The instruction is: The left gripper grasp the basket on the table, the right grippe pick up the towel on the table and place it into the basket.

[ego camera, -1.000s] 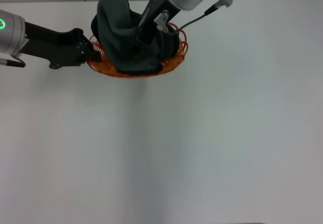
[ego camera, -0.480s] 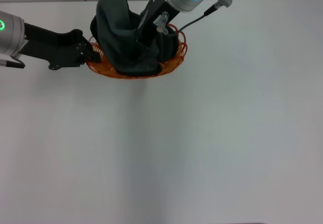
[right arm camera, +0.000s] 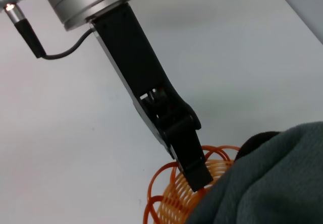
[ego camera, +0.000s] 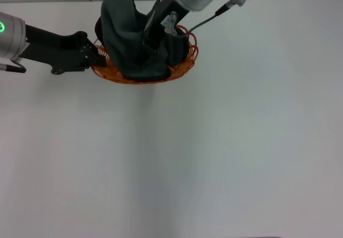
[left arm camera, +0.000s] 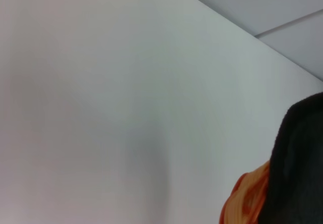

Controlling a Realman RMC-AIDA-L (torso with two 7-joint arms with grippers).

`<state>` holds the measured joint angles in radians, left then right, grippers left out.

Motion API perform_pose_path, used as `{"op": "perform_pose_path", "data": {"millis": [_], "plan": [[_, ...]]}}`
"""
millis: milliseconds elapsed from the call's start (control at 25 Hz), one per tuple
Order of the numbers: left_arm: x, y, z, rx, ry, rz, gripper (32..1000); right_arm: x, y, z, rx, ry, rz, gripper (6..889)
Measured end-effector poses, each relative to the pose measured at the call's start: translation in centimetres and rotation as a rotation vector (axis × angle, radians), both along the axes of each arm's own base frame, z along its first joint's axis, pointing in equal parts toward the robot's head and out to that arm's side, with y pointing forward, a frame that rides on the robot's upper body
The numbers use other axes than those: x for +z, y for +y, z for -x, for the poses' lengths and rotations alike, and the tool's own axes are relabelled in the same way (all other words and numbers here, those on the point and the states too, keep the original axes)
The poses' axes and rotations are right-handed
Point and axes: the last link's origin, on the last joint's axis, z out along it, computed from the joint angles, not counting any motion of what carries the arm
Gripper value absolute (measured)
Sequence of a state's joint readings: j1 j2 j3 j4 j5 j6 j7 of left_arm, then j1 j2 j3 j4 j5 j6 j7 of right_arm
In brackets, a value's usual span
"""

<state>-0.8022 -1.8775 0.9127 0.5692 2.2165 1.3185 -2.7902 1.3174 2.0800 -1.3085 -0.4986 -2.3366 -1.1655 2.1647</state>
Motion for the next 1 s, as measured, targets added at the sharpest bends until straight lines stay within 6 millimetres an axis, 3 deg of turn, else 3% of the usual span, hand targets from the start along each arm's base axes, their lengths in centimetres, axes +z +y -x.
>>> {"op": "perform_pose_path", "data": {"millis": [280, 520, 1000], "plan": [[0.1, -0.4, 0.8, 0.018, 0.002, -0.004, 89, 1.5, -0.2, 1.0, -0.004, 0.013, -0.009, 861], [0.2, -0.5, 1.2, 0.027, 0.005, -0.005, 89, 5.0, -0.8, 1.1, 0.007, -0.027, -0.072, 860], [0.3, -0.7, 1.6, 0.037, 0.007, -0.005, 89, 8.8, -2.3, 2.4, -0.009, 0.026, -0.026, 860]]}}
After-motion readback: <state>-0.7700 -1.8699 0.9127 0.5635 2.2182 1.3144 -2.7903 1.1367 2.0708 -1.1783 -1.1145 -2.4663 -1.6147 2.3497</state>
